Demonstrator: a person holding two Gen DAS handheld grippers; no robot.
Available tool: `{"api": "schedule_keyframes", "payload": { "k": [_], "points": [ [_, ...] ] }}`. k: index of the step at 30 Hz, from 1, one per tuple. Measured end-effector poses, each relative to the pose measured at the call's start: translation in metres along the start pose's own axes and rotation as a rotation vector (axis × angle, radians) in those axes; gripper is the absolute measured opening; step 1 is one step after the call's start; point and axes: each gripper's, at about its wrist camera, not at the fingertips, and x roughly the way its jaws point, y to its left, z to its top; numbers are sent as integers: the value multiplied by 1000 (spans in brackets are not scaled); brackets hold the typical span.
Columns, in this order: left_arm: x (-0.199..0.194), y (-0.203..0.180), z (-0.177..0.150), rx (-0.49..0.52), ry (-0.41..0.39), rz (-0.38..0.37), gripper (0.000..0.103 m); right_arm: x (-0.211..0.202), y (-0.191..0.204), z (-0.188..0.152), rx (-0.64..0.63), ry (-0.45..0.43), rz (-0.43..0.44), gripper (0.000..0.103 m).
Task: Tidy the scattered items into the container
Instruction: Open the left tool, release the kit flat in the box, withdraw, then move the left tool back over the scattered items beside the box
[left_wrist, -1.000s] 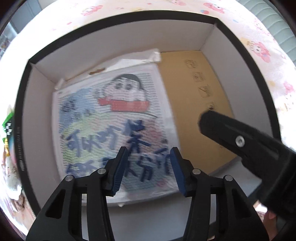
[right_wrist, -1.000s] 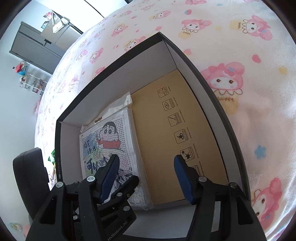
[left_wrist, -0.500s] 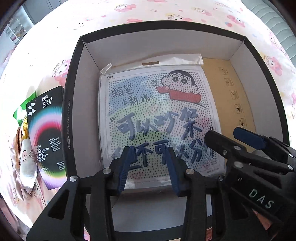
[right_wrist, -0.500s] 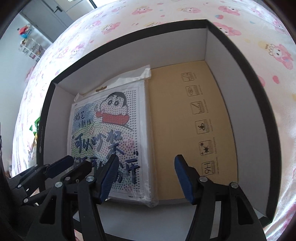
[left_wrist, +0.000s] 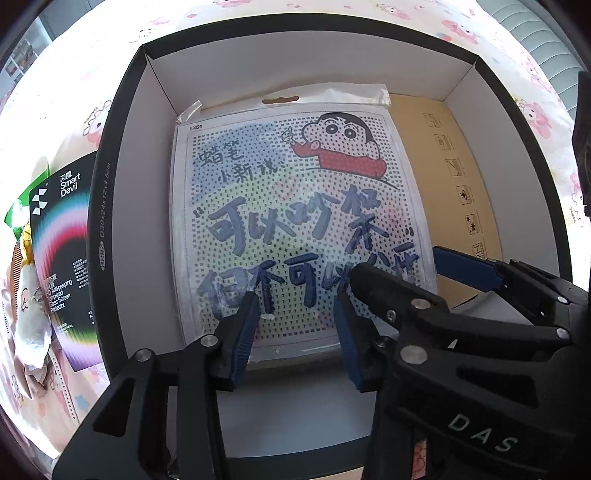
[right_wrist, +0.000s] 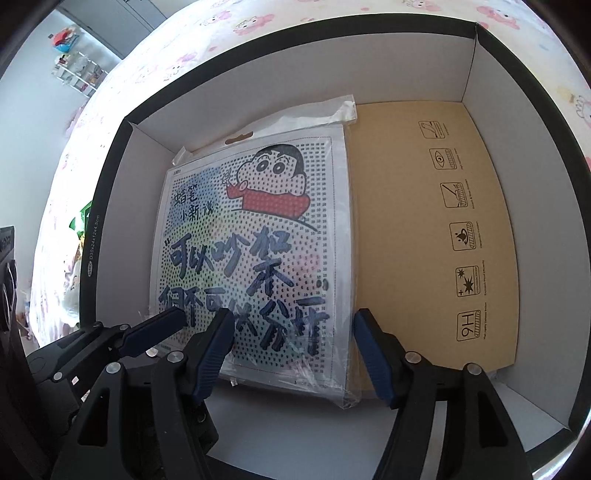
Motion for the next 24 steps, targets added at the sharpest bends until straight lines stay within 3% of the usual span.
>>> {"api": "schedule_keyframes", "payload": {
  "k": [2, 5, 7, 9, 15, 16, 20, 24],
  "points": [
    [-4, 0, -3, -13, -21, -37, 47, -2, -1, 2, 6, -12, 2, 65],
    [-14, -3, -10, -24, -82, -70, 47, -16, 0, 3, -9, -85, -68, 65],
    [-28, 32, -3, -27, -117, -94, 48, -32, 4, 1, -45, -155, -104, 65],
    [-39, 35, -10, -37, -160, -111, 50, -48, 8, -1, -69, -227, -118, 65],
    [-111, 39, -30, -33, -316, -94, 57, -88, 20, -9, -98, -367, -129, 65],
    [-124, 42, -35, -32, -339, -89, 58, -96, 27, -34, -110, -386, -127, 65],
    [-174, 50, -66, -17, -424, -53, 63, -130, 41, -59, -163, -433, -108, 65],
    [-187, 56, -82, -15, -460, -56, 63, -145, 62, -79, -176, -449, -62, 65]
  ]
}}
